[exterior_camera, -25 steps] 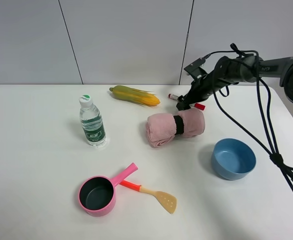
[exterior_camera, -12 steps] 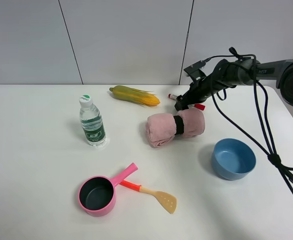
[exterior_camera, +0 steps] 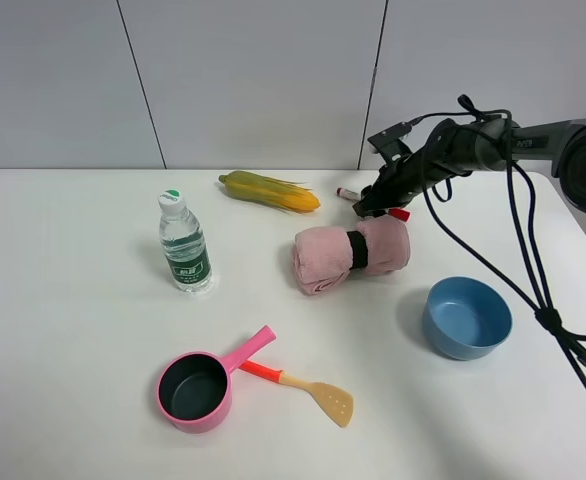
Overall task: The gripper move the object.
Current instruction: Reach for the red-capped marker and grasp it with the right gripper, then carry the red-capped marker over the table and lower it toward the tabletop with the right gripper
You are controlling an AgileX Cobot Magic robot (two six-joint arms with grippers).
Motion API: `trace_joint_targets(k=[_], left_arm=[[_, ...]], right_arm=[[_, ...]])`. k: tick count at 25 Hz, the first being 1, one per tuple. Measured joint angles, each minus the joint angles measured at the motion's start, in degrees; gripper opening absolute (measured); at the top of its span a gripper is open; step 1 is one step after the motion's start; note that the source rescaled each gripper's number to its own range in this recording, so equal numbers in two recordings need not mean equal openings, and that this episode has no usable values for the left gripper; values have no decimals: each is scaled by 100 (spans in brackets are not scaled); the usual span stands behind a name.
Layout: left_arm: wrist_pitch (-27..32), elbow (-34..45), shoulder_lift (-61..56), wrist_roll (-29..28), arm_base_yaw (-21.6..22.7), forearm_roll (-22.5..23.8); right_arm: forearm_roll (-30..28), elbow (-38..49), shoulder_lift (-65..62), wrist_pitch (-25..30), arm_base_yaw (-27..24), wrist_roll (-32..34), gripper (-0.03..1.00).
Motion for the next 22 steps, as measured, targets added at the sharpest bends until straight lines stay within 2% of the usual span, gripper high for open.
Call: trace_joint_targets(k=[3, 4, 15, 19, 22], left_arm=[[0, 0, 0, 0, 0, 0], [0, 0, 0, 0, 0, 0], [0, 0, 0, 0, 0, 0], [0, 0, 0, 0, 0, 0], [0, 0, 0, 0, 0, 0]], right_arm=[[5, -11, 0, 90, 0, 10, 4], [0, -11, 0, 91, 0, 29, 0], [-522, -11, -285, 324, -61, 795, 0], [-813, -11, -859, 863, -84, 993, 0], [-982, -11, -1359, 1569, -84, 1234, 0]])
